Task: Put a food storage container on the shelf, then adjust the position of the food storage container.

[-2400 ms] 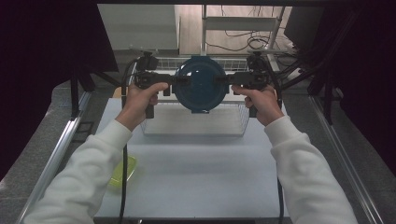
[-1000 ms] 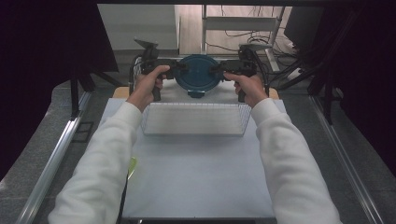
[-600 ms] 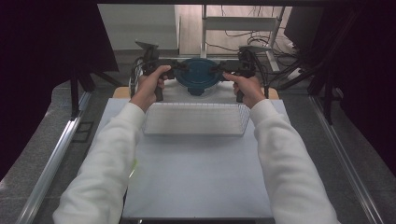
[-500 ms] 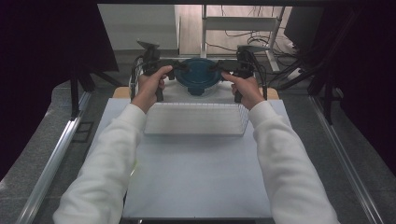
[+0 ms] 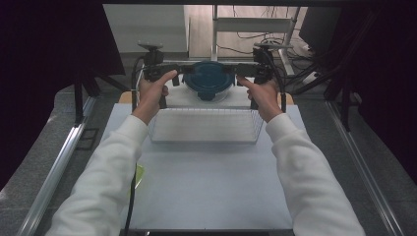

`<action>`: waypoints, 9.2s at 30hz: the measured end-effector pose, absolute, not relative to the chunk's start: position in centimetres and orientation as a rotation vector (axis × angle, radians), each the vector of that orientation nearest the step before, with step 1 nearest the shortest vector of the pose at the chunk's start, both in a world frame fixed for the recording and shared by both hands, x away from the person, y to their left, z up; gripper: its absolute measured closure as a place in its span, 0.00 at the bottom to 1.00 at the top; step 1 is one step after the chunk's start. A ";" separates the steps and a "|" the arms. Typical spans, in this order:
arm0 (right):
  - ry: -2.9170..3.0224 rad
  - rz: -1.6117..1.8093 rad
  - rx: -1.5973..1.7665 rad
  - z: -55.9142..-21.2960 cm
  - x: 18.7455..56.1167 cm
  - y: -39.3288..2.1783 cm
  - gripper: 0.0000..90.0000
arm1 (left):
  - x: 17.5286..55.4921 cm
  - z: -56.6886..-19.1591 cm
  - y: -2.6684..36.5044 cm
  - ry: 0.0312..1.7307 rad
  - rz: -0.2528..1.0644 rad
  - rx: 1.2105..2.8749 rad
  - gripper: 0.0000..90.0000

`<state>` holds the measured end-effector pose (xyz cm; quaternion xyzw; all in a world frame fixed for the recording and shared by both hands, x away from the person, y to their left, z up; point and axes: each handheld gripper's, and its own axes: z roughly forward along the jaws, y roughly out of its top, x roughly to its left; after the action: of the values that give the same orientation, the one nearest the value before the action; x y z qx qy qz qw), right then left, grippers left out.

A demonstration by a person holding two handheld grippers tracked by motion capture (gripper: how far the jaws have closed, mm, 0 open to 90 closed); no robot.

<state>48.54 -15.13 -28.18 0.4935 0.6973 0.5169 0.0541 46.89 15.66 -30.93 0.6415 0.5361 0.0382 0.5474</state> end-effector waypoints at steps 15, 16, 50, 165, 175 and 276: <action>2.215 1.556 1.167 -27.4 42.0 -18.3 0.19 | 37.3 -31.2 16.0 1.087 0.164 1.639 0.22; 2.221 1.549 1.139 -27.6 41.3 -18.6 0.19 | 36.8 -31.3 16.0 1.079 0.162 1.643 0.22; 2.430 1.436 1.185 -41.7 30.2 -22.8 0.26 | 24.3 -43.1 15.0 1.048 0.147 1.901 0.26; 2.459 1.313 1.293 -45.1 28.7 -24.2 0.26 | 27.3 -49.5 35.5 1.700 0.277 2.096 1.00; 2.463 1.312 1.297 -45.0 28.6 -24.1 0.26 | 26.3 -49.4 32.8 1.635 0.221 2.095 1.00; 2.477 1.298 1.305 -45.6 28.7 -24.2 0.26 | 25.3 -47.4 17.3 1.244 0.063 2.003 0.88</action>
<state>28.73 -24.19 -45.61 0.4226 0.8024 0.4205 0.0276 25.33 17.25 -47.41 0.7850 0.4876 0.0247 0.3813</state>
